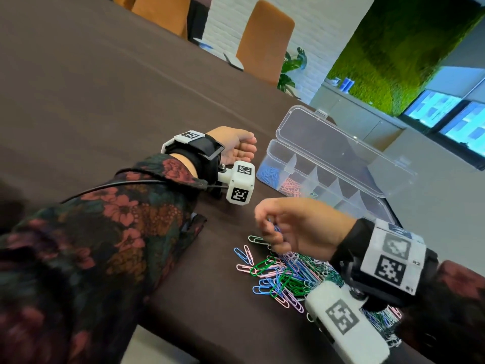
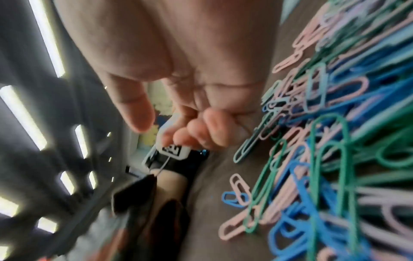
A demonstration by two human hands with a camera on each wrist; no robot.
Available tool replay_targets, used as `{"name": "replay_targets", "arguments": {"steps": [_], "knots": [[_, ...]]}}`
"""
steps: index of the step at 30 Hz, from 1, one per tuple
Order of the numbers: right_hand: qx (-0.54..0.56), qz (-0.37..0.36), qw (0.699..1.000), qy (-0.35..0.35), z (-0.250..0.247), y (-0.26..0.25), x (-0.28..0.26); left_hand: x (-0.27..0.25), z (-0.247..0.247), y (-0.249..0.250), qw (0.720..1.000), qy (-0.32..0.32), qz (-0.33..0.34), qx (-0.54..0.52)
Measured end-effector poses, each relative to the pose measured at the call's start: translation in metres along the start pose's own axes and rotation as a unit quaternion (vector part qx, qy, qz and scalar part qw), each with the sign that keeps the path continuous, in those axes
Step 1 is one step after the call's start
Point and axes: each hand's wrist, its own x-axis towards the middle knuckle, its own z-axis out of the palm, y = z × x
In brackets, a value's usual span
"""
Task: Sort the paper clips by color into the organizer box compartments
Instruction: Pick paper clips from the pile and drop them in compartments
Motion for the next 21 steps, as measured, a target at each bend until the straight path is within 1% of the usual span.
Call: {"name": "replay_targets", "arguments": {"steps": [1,2,3,5,6,7,10,12,13,14,15,17,18,19,21], "knots": [[-0.102,-0.004,0.995,0.02,0.007,-0.002,-0.001,0.0,0.0,0.0,1.0,0.0,0.0,0.001],[-0.211,-0.011,0.977,0.038,0.013,-0.002,-0.002,0.0,0.0,0.0,1.0,0.0,0.0,0.002],[-0.308,-0.018,0.95,0.049,0.017,-0.002,-0.002,0.0,0.001,0.0,1.0,-0.001,-0.001,0.003],[-0.455,-0.031,0.888,0.065,0.025,0.002,0.0,-0.001,0.0,0.0,1.0,-0.001,-0.001,0.003],[-0.5,-0.03,0.863,0.073,0.027,0.004,0.0,-0.001,0.0,0.0,1.0,0.0,0.0,0.003],[-0.527,-0.028,0.846,0.081,0.03,0.006,-0.001,-0.002,0.0,0.0,1.0,0.001,0.001,0.003],[-0.581,-0.026,0.809,0.08,0.031,0.008,-0.002,-0.002,0.0,0.0,1.0,0.003,0.004,0.003],[-0.598,-0.02,0.798,0.072,0.03,0.006,-0.004,-0.002,0.0,0.0,1.0,0.003,0.003,0.003],[-0.587,-0.019,0.806,0.072,0.027,0.005,-0.006,-0.002,0.0,0.0,1.0,0.003,0.003,0.004],[-0.553,-0.021,0.829,0.078,0.022,0.005,-0.006,-0.002,0.001,0.0,1.0,0.002,0.003,0.005],[-0.495,-0.033,0.863,0.094,0.017,0.005,-0.007,-0.002,0.001,0.0,1.0,0.001,0.004,0.005],[-0.316,-0.072,0.935,0.146,0.002,0.003,-0.007,-0.002,0.0,0.0,1.0,0.001,0.004,0.004],[-0.209,-0.089,0.959,0.172,-0.006,0.002,-0.007,-0.002,0.0,0.0,1.0,0.002,0.003,0.005],[-0.11,-0.101,0.97,0.192,-0.012,0.0,-0.008,-0.002,0.0,0.0,1.0,0.002,0.002,0.006],[0.029,-0.108,0.971,0.213,-0.022,-0.003,-0.011,-0.002,0.001,0.001,1.0,0.001,0.0,0.011]]}}
